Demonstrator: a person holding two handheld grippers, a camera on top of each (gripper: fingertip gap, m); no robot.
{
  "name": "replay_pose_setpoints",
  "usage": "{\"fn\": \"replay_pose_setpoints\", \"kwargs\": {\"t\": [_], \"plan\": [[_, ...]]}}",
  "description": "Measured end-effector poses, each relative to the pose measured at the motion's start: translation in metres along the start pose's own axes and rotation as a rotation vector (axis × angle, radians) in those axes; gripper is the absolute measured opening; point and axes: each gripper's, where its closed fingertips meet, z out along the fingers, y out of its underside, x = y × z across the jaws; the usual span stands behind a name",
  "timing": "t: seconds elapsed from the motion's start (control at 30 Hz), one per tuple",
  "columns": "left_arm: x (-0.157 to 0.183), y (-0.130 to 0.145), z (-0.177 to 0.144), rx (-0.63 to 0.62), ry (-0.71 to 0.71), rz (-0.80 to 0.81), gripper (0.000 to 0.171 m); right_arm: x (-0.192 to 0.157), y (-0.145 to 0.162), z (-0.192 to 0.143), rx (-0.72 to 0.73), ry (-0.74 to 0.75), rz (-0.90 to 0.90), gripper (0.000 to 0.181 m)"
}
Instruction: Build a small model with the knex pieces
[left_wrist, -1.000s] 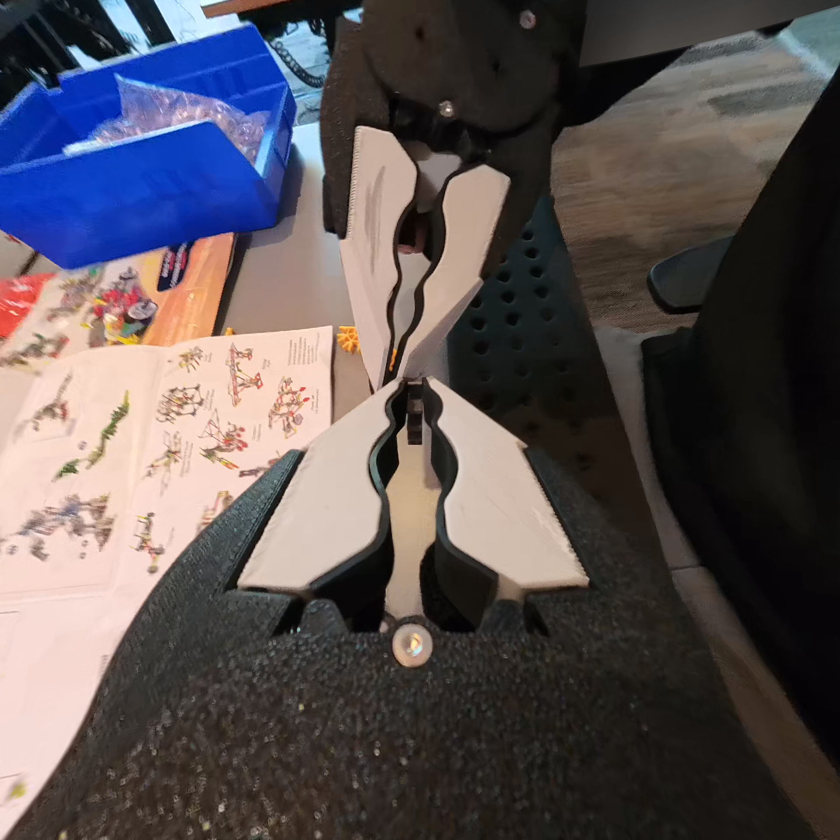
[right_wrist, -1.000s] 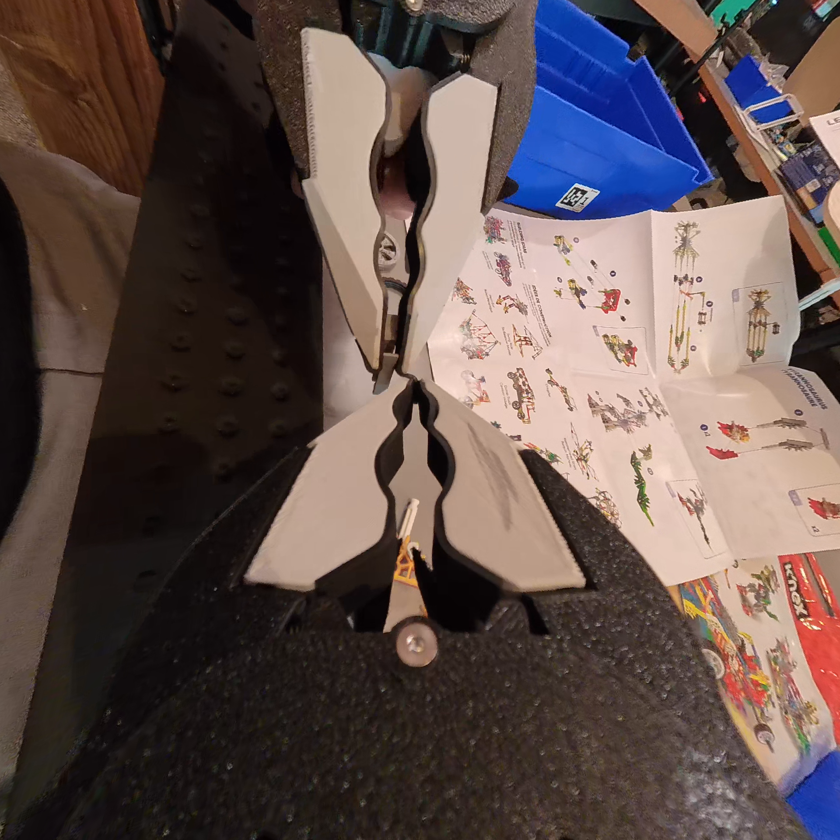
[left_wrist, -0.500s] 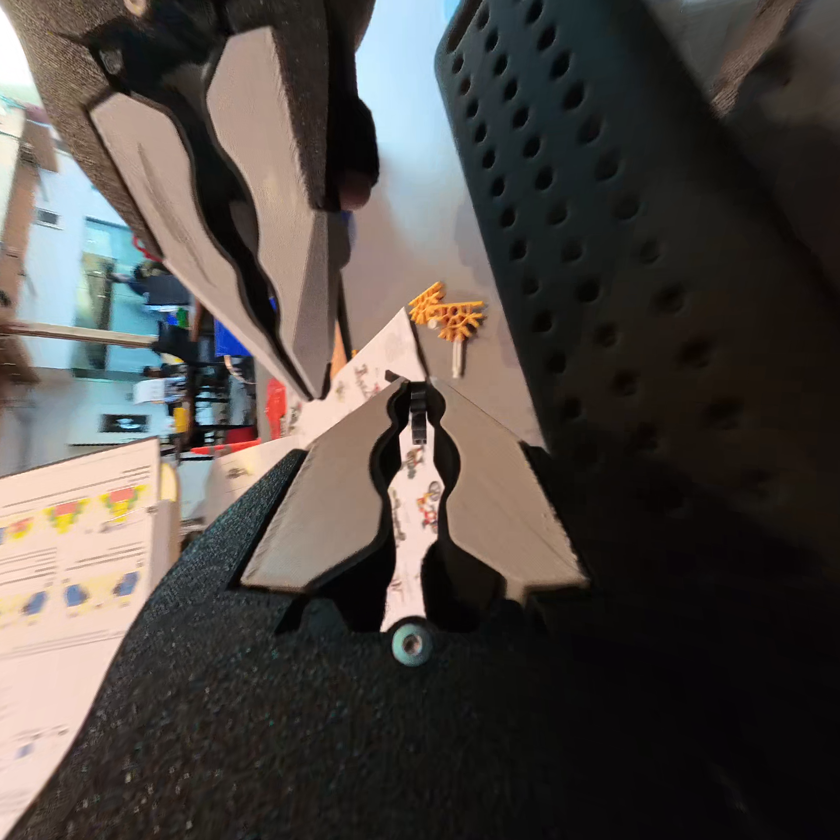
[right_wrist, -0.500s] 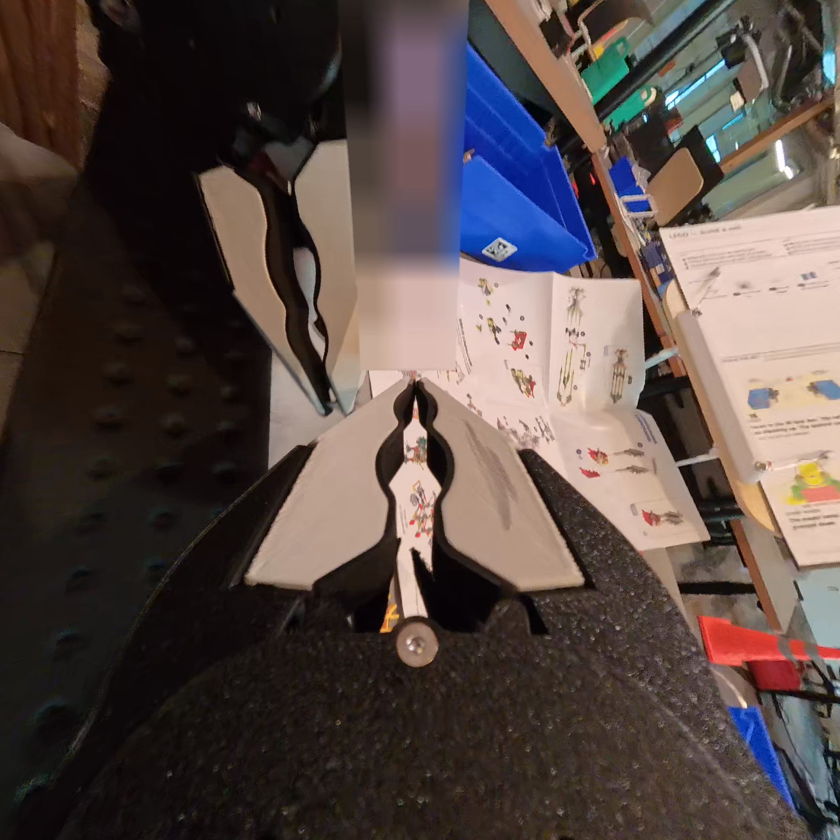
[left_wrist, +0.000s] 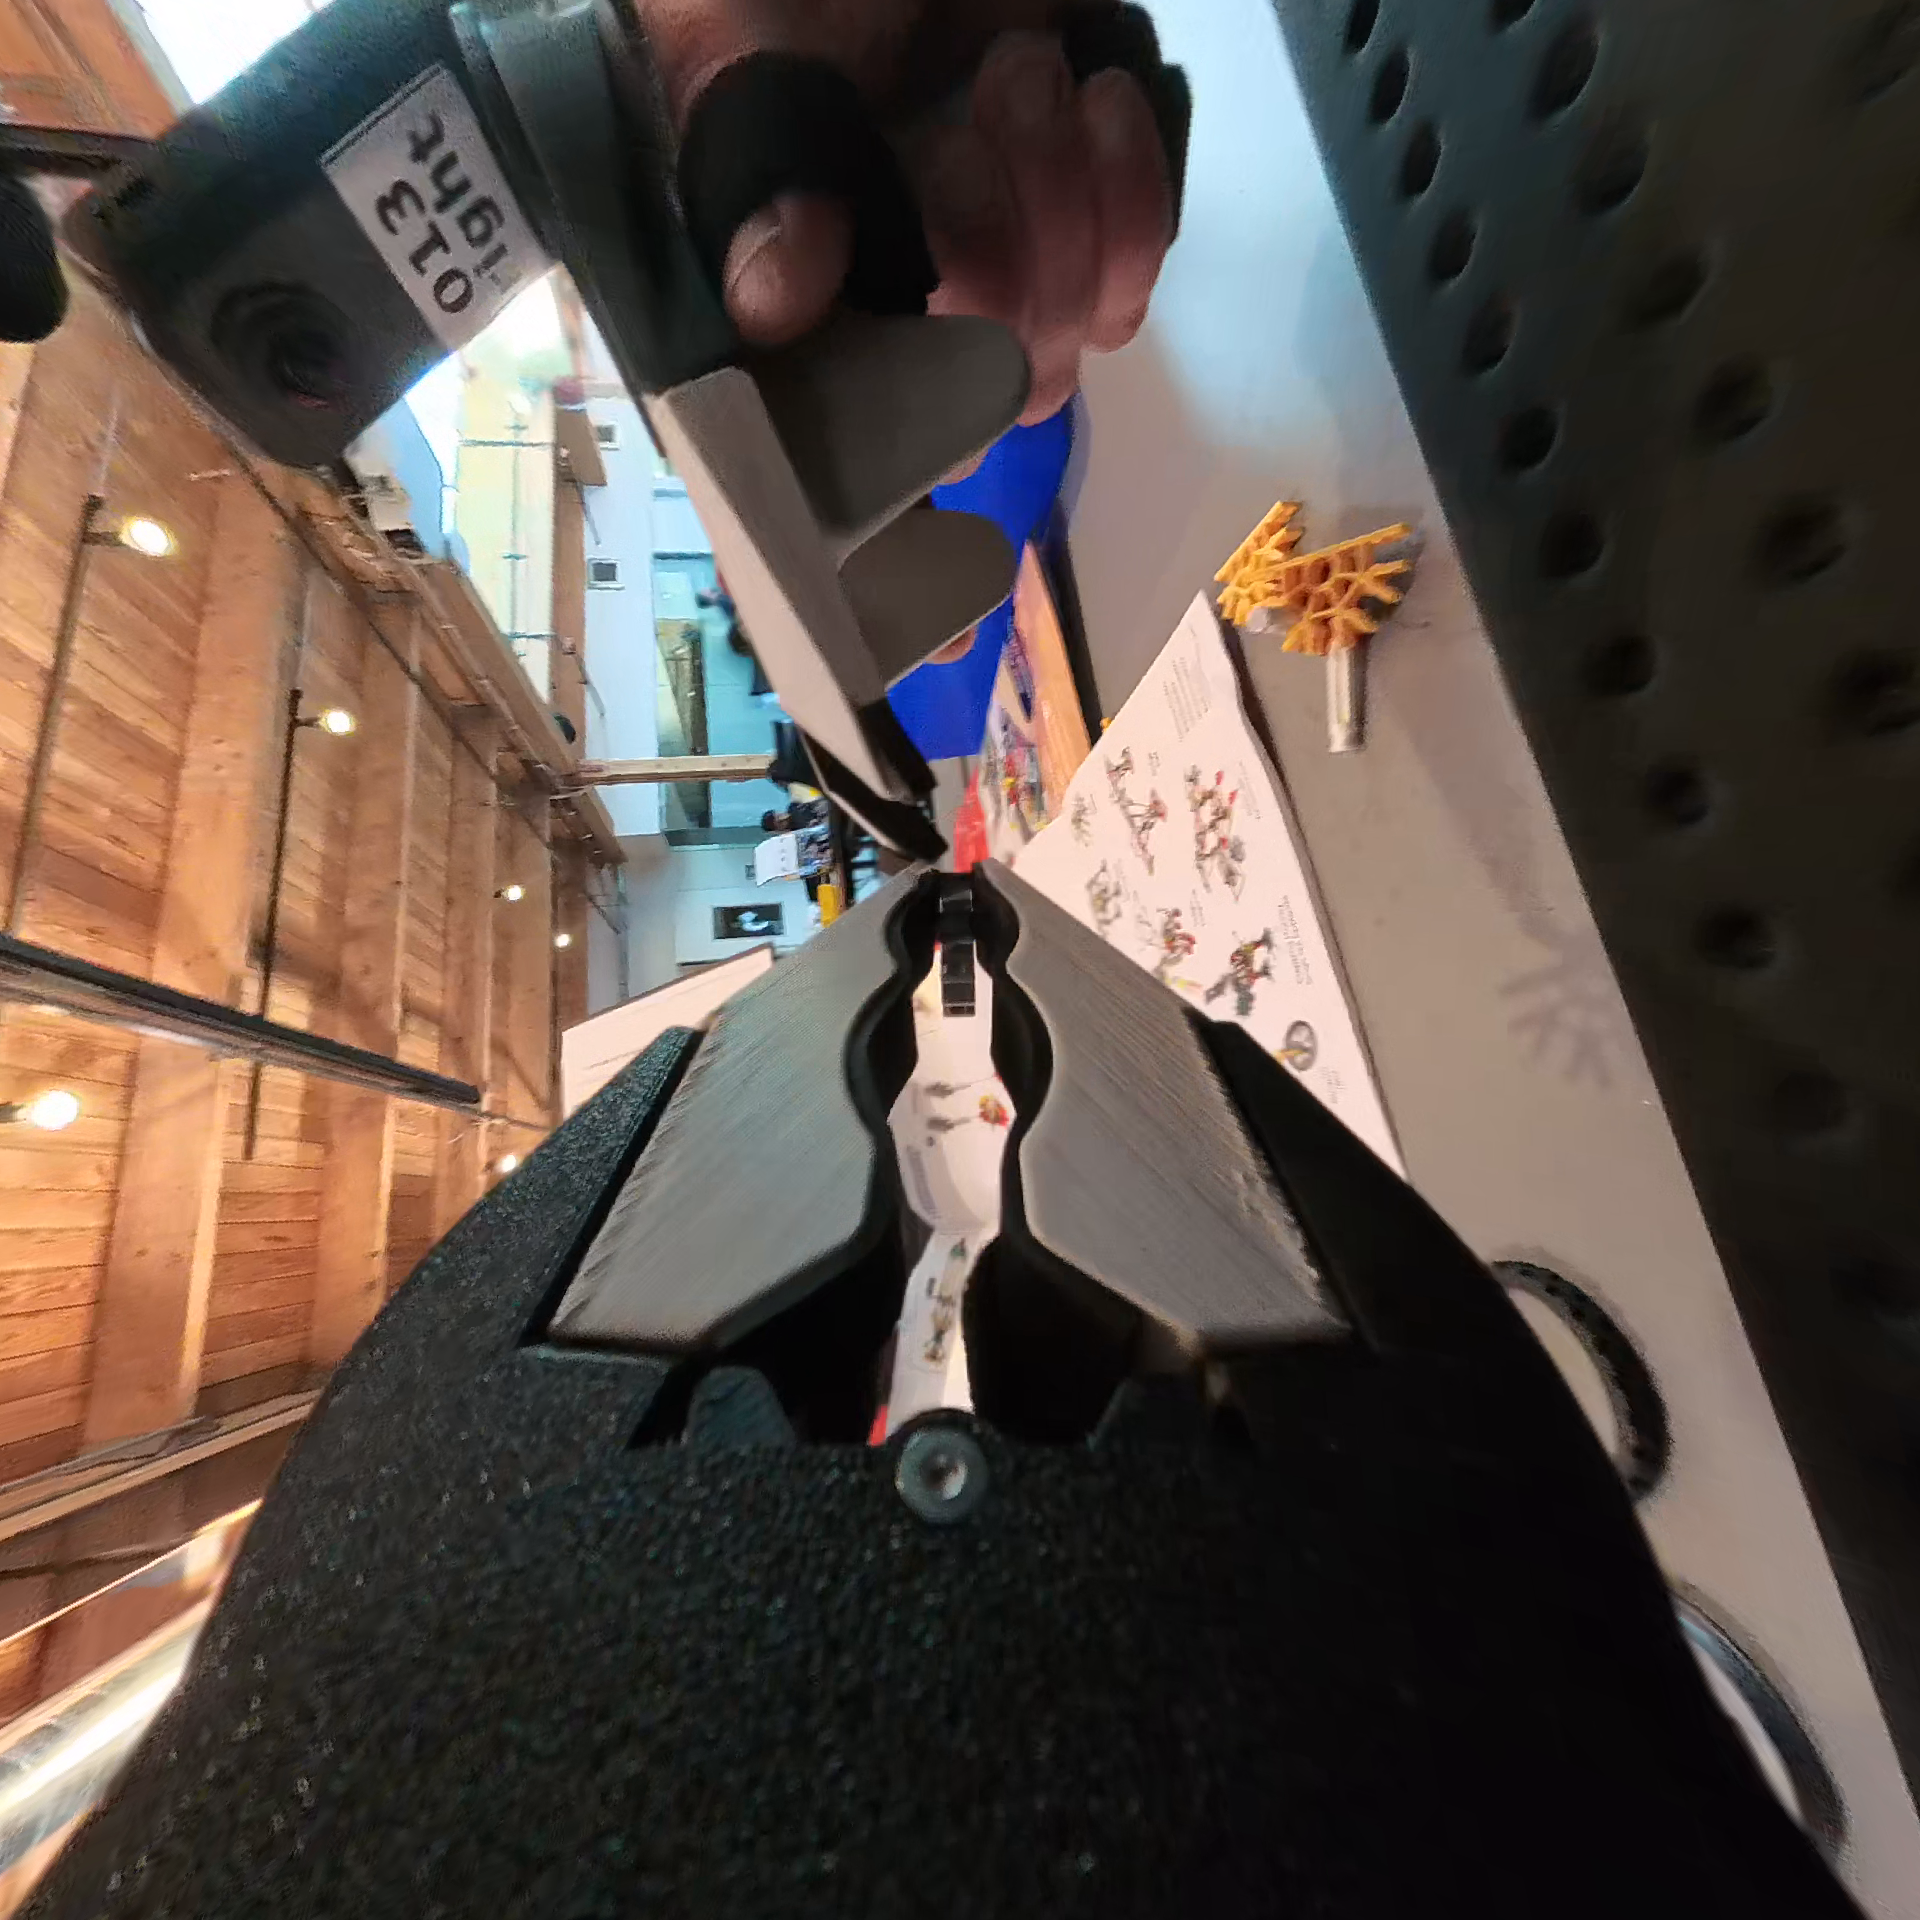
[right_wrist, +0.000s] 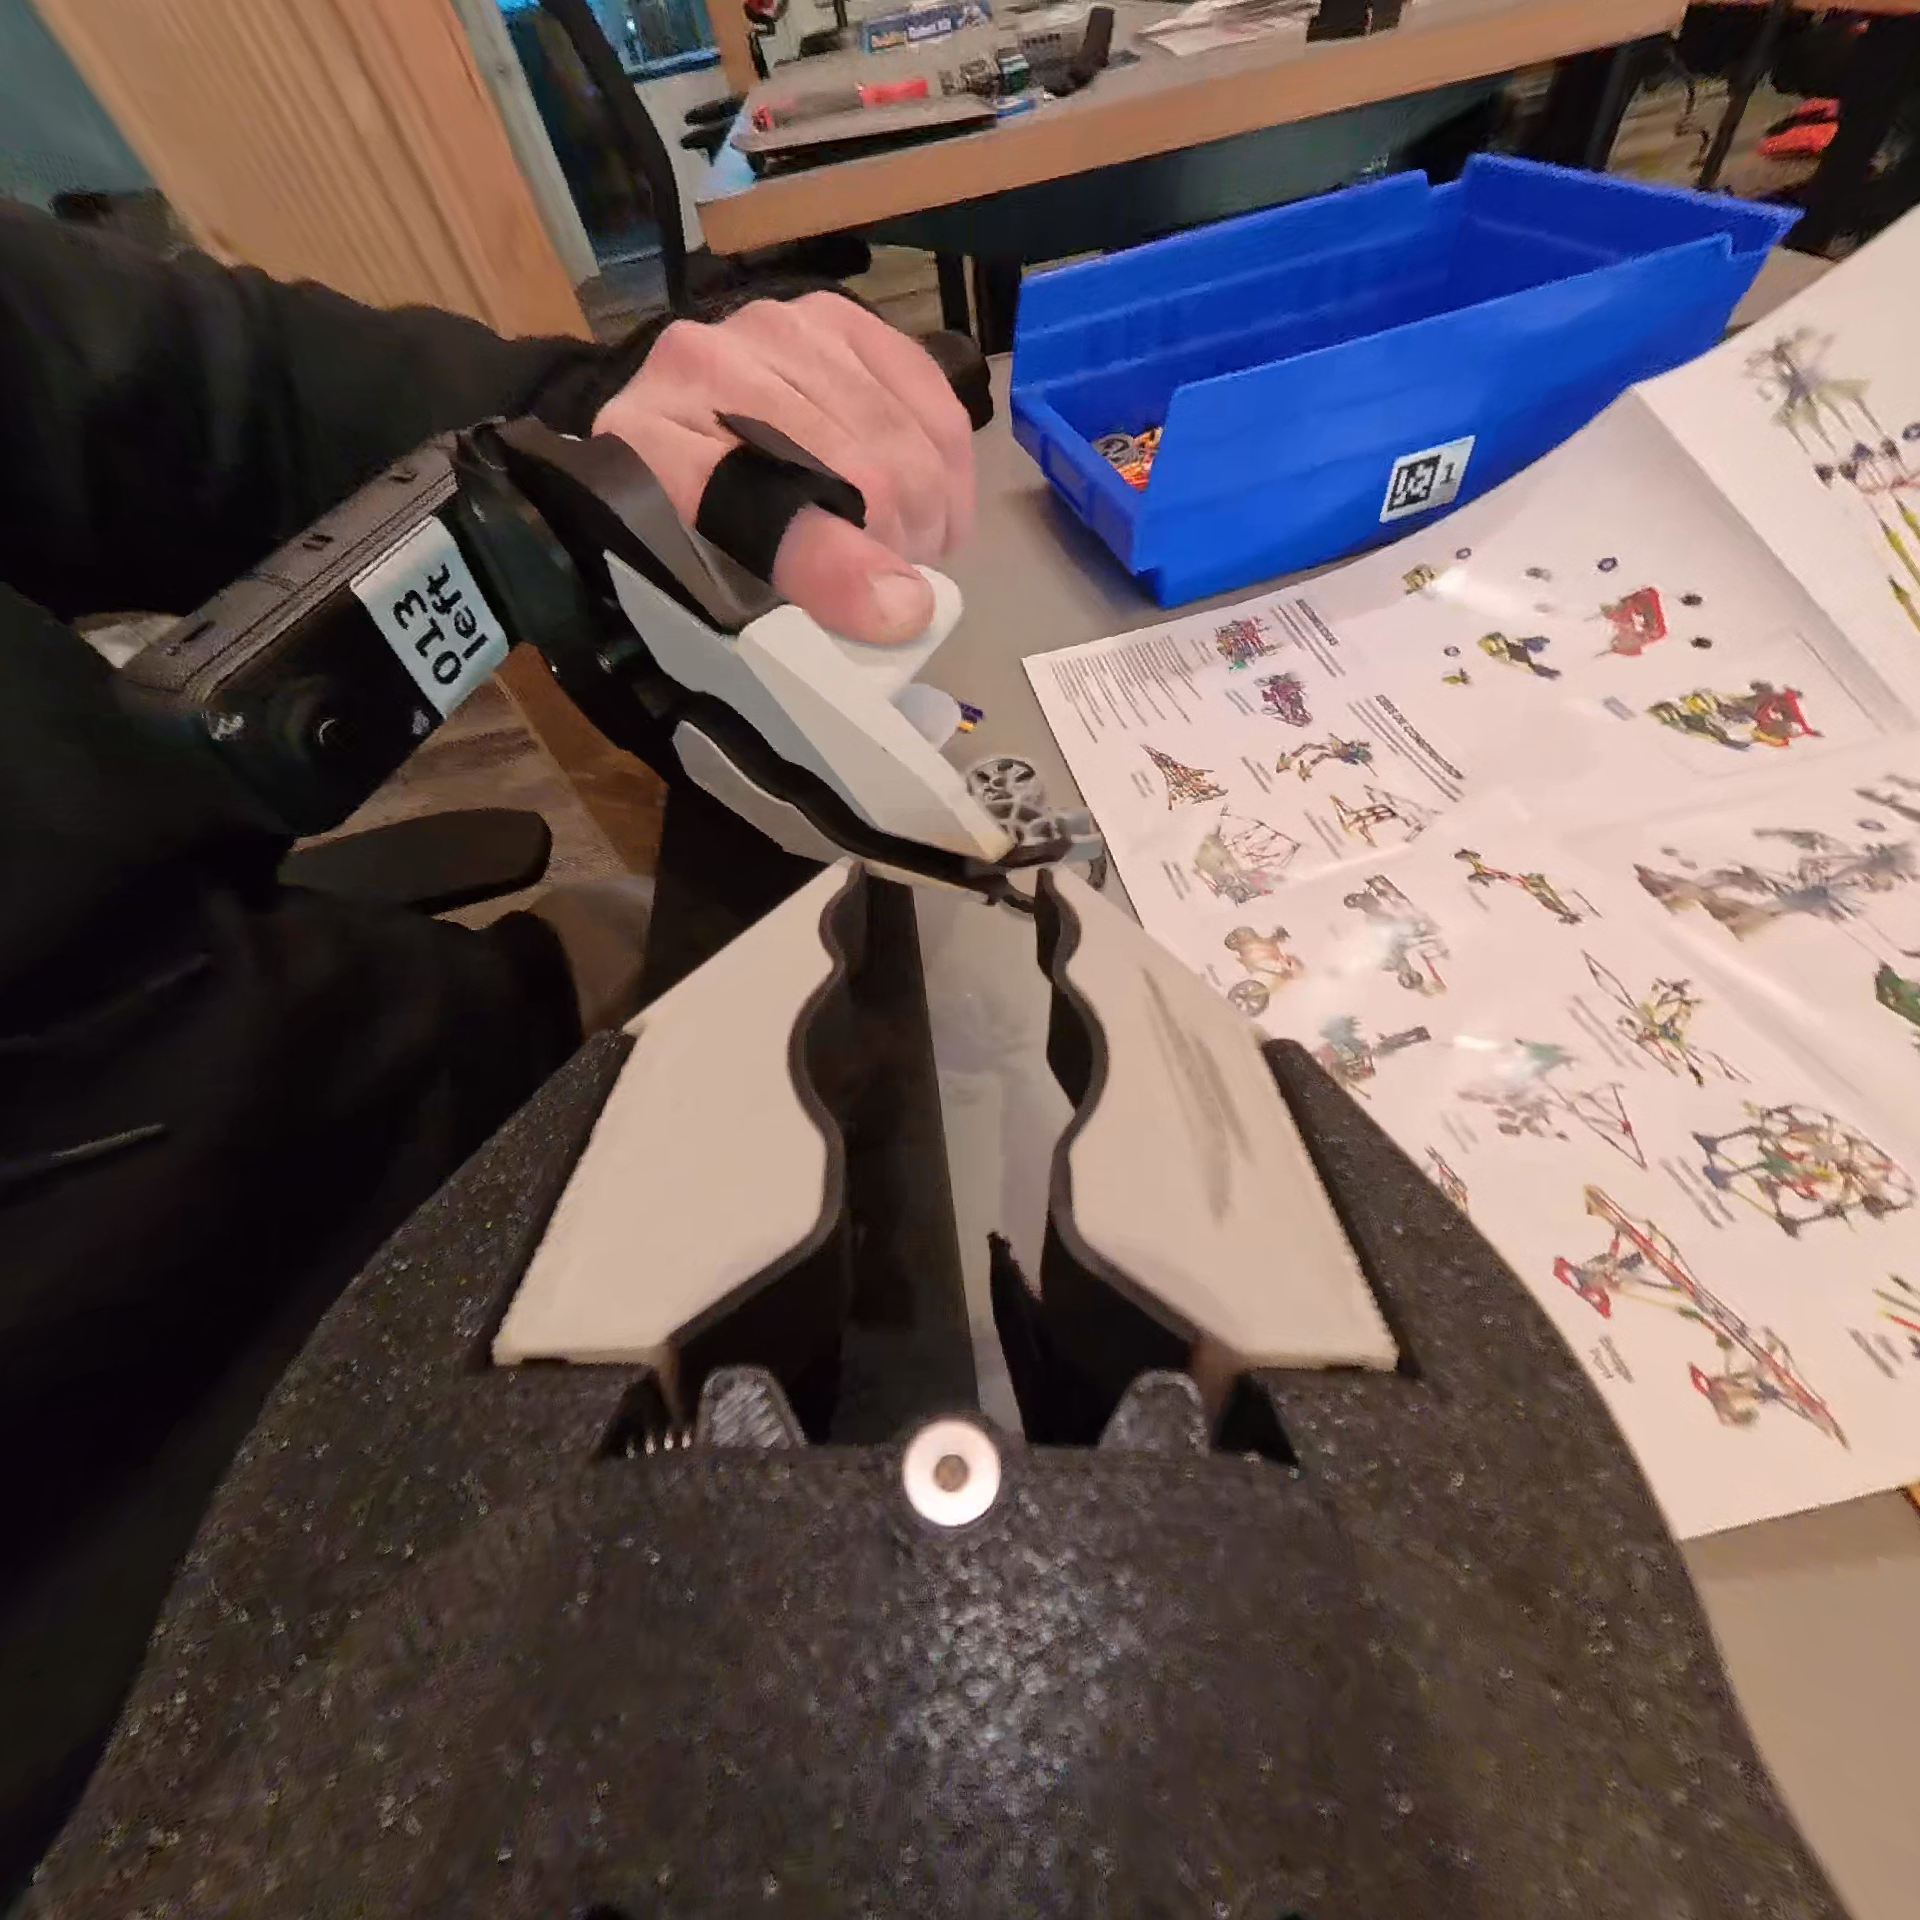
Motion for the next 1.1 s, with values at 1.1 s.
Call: {"fn": "replay_pose_setpoints", "kwargs": {"t": [1.1], "plan": [[-0.013,-0.007,-0.002,0.008,-0.094,0.049,0.006,0.007,-0.018,-0.006,0.145,0.004,0.099,0.001]]}}
